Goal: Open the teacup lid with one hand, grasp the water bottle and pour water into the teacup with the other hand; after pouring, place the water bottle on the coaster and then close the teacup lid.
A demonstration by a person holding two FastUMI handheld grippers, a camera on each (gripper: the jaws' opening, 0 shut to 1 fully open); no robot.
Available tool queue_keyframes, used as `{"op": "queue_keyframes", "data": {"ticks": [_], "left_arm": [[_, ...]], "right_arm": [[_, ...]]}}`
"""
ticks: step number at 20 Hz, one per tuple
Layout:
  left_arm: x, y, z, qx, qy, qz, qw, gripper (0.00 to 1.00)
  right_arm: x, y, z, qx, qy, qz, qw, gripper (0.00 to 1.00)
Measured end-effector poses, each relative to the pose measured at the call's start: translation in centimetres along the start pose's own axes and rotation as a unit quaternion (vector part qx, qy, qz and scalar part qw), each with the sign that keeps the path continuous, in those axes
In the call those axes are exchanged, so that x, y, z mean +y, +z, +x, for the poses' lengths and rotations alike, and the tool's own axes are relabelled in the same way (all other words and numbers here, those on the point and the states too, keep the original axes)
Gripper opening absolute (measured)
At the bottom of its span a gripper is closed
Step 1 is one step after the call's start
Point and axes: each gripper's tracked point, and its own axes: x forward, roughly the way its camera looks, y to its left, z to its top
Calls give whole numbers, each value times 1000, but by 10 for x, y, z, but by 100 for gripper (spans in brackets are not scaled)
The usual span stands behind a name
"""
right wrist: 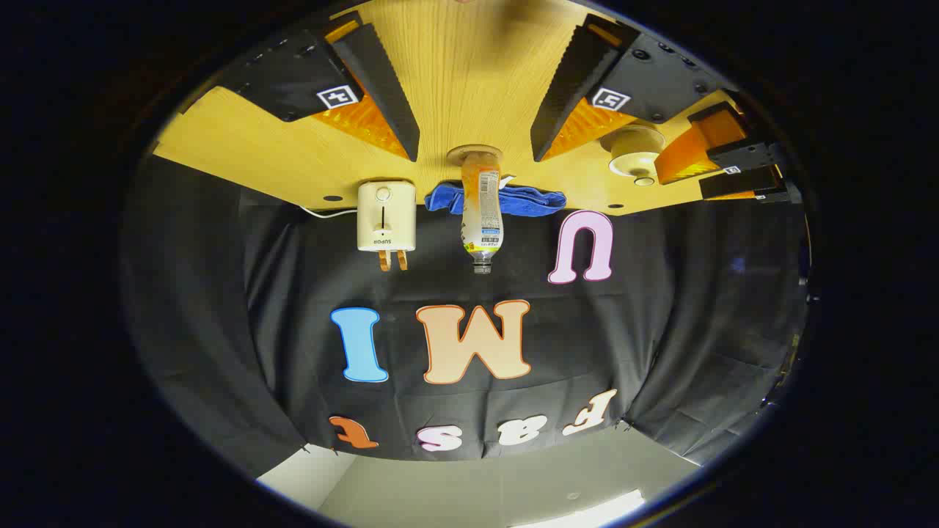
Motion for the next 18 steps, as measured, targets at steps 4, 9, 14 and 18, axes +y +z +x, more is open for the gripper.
{"op": "queue_keyframes", "data": {"ticks": [4, 9, 14, 18], "left_arm": [[0, 0, 1, 0, 0, 0, 1000, 95], [-1, 1, 1, -1, -2, 0, 1000, 95], [-4, 0, 1, -2, -10, 0, 1000, 95], [-4, 0, 8, 0, -13, 7, 1000, 95]], "right_arm": [[-2, 0, 0, -1, -5, 0, 1000, 94], [-2, -1, 1, -1, -9, 0, 1000, 94], [-2, -1, 1, -1, -9, -1, 1000, 94], [-2, -1, 2, -1, -9, -1, 1000, 94]]}}
